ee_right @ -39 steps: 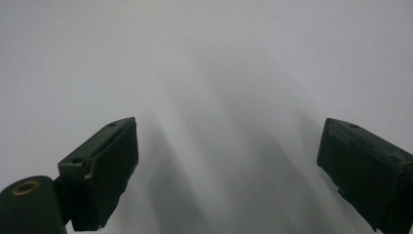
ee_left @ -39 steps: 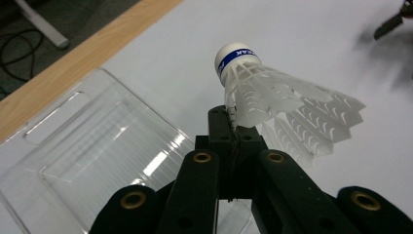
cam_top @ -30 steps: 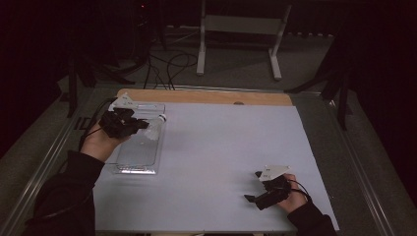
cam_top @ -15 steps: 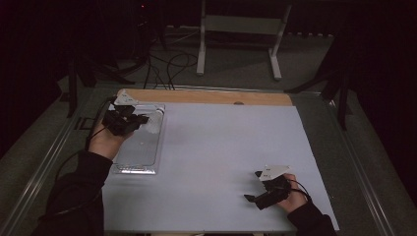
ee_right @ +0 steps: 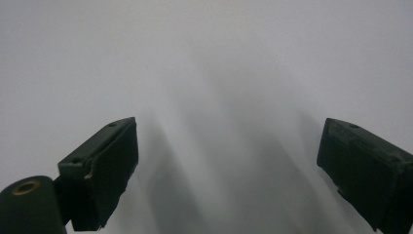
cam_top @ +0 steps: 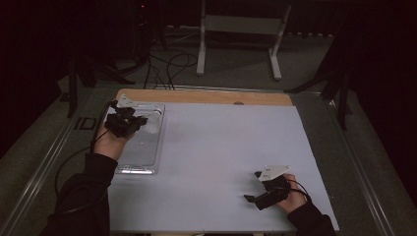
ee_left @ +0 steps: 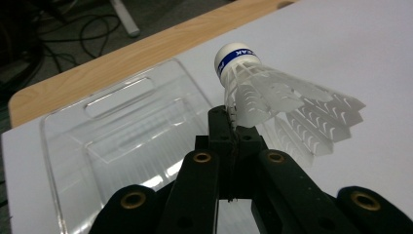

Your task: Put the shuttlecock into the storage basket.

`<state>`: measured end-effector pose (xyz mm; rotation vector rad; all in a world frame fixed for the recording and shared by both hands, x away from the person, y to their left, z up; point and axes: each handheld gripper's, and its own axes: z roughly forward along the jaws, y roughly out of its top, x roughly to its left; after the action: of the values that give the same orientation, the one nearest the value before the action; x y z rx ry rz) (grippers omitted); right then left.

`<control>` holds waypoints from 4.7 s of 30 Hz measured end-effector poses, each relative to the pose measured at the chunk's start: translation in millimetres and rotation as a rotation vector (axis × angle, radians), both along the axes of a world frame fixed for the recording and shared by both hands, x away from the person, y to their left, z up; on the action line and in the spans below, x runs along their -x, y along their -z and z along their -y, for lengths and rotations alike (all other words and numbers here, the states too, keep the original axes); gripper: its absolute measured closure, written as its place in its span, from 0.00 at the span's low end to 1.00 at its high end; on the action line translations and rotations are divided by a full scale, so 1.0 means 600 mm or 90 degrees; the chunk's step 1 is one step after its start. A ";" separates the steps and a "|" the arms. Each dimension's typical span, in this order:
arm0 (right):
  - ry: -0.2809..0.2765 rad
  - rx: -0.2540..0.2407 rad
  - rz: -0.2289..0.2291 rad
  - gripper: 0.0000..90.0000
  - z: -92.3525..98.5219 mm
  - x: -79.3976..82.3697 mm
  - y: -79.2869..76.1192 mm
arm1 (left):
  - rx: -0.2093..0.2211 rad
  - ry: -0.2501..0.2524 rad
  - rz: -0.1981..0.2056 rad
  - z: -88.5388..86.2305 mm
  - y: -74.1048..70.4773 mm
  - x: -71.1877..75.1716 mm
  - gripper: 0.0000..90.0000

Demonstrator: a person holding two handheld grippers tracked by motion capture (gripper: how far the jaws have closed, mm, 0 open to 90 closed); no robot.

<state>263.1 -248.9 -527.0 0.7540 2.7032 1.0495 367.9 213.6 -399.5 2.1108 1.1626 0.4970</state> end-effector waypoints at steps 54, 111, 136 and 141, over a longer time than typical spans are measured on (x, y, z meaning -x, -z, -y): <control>-0.004 0.002 -0.012 0.09 0.001 -0.001 0.003 | -0.092 -0.010 -0.138 -0.002 0.117 -0.041 1.00; -0.006 0.001 -0.015 0.09 0.000 0.000 -0.001 | -0.162 0.025 -0.147 0.012 0.068 0.027 0.04; -0.002 -0.003 -0.011 0.09 0.002 -0.001 -0.002 | -0.117 0.094 -0.123 0.034 0.041 0.033 0.00; -0.003 -0.004 -0.009 0.09 0.003 -0.001 -0.002 | -0.088 0.139 -0.128 0.047 0.037 0.035 0.00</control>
<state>263.4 -250.7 -525.9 0.7602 2.7164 1.0575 347.0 185.5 -421.7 2.4179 1.0136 0.2753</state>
